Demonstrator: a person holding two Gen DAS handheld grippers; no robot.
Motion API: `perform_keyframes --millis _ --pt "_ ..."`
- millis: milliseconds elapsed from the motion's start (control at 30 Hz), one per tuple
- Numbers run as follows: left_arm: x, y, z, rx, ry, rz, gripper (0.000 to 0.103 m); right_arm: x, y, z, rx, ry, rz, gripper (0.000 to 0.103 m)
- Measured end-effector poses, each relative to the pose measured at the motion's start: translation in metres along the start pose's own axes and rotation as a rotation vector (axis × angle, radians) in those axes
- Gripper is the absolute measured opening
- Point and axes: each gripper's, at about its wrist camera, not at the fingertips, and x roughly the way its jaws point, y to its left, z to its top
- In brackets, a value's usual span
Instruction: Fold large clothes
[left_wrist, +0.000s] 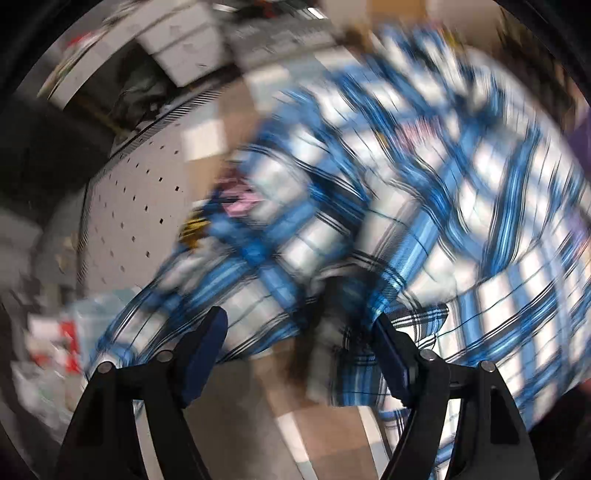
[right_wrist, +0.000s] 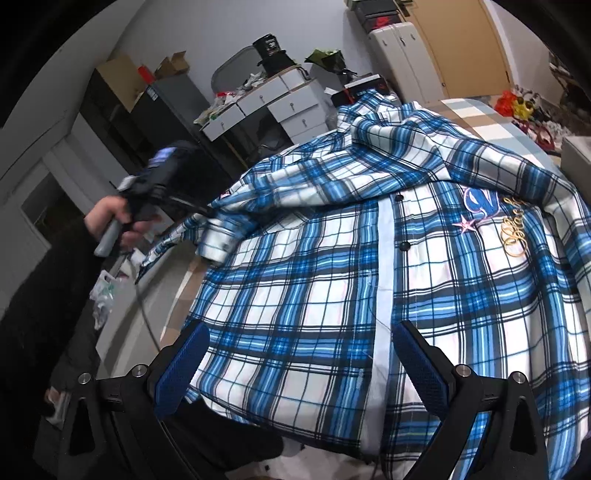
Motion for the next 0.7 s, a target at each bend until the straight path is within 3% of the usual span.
perform_keyframes --millis 33,67,200,300,400,500,700 --pt "-0.011 0.022 -0.011 -0.058 -0.026 -0.019 0.091 0.000 0.000 0.001 0.005 0.000 0.002 0.101" --pt "-0.019 0.040 -0.024 -0.103 -0.046 -0.018 0.093 -0.001 -0.001 0.001 0.007 -0.001 0.004 0.101" --pt "-0.030 0.097 -0.083 -0.265 -0.037 -0.041 0.093 -0.002 -0.001 0.002 0.004 -0.011 0.016 0.101" --pt "-0.028 0.096 -0.113 -0.316 -0.035 -0.120 0.093 0.001 0.001 0.002 -0.005 -0.002 0.015 0.101" --pt "-0.024 0.068 -0.106 -0.259 -0.036 -0.152 0.093 0.005 0.003 0.004 0.002 0.002 0.016 0.101" --pt "-0.015 0.043 -0.089 -0.125 -0.030 -0.078 0.093 0.007 0.004 0.003 -0.001 0.008 0.007 0.101" --pt "-0.047 0.022 -0.057 -0.065 -0.113 -0.159 0.093 0.002 0.001 0.003 0.007 -0.011 -0.005 0.101"
